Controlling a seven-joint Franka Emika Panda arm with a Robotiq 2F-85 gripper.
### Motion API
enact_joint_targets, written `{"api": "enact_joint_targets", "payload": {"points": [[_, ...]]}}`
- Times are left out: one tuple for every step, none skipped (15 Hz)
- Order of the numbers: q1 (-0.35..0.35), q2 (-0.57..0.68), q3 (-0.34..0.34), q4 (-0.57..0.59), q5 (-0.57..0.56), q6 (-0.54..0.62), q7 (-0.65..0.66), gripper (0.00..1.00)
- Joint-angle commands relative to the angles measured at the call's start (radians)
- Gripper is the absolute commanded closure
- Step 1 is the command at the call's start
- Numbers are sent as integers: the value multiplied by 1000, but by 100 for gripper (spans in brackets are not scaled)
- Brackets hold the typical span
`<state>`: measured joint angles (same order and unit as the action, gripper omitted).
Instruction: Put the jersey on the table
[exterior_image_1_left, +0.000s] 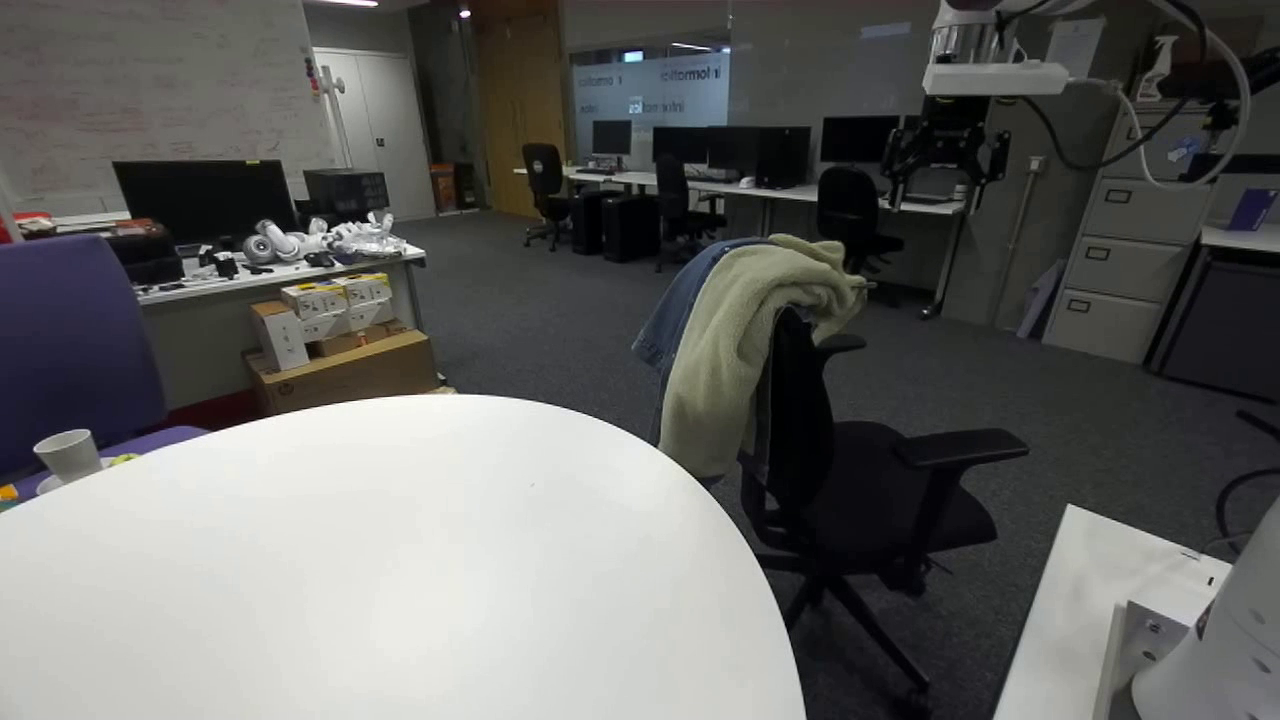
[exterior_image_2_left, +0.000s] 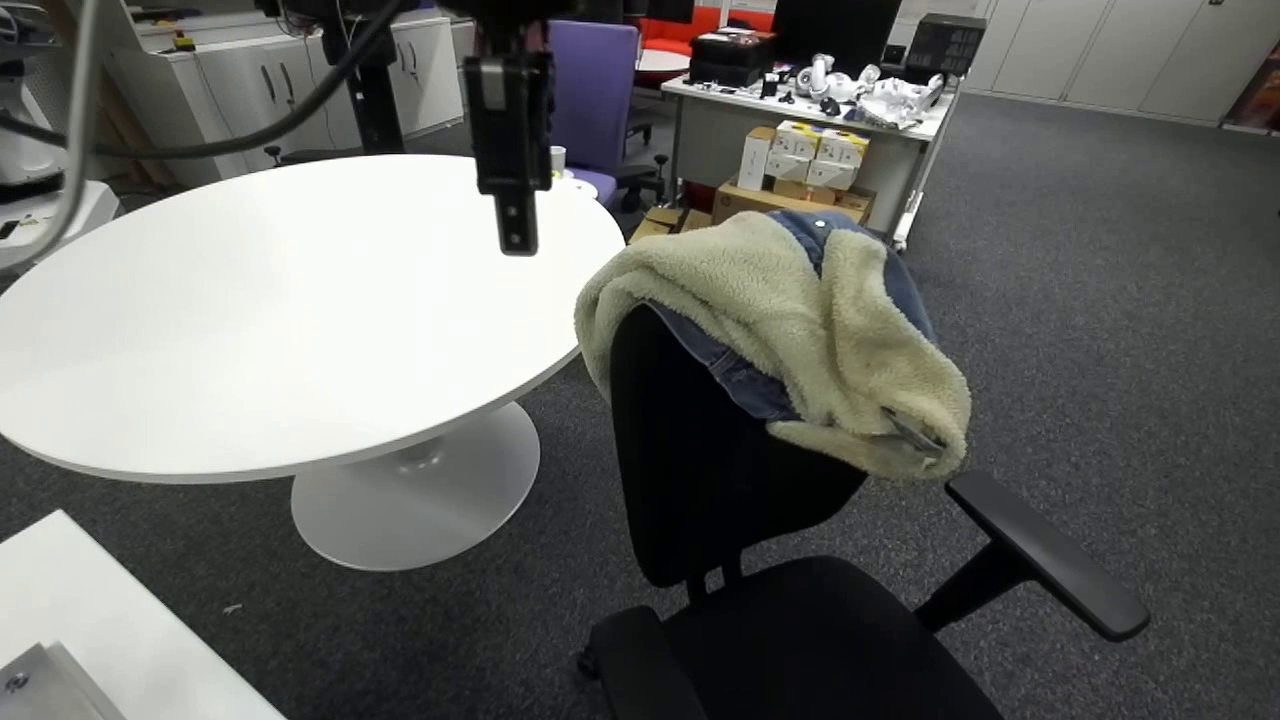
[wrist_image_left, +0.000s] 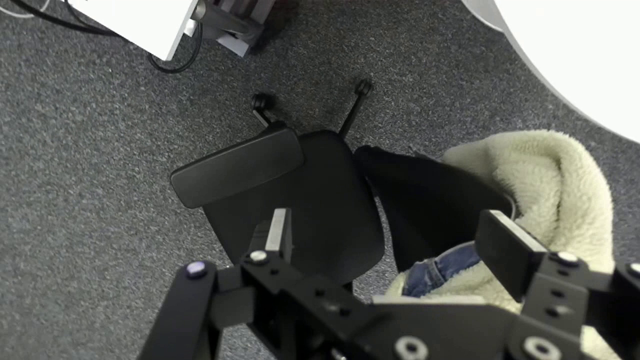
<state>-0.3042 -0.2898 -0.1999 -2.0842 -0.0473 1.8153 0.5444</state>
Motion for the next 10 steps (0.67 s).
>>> {"api": "enact_joint_targets", "payload": {"points": [[-36,167,-55,147,58,-9,85,0],[-41,205,-74,176,77,-13,106,0],[-48,241,-94,207,94,-15,125,0],[-54,271,-112,235,109,-18,146,0],[-60,302,-128,263,126,-15,167,0],[-67,331,-146,293,139,-8,197,0],[-74,360,-162,322,150,0,223,0],[-81,384,-177,348,162,1,251,0],[-91,414,-192,379,178,-6,278,0],[-98,436,-205,404,194,-11,307,0]]}}
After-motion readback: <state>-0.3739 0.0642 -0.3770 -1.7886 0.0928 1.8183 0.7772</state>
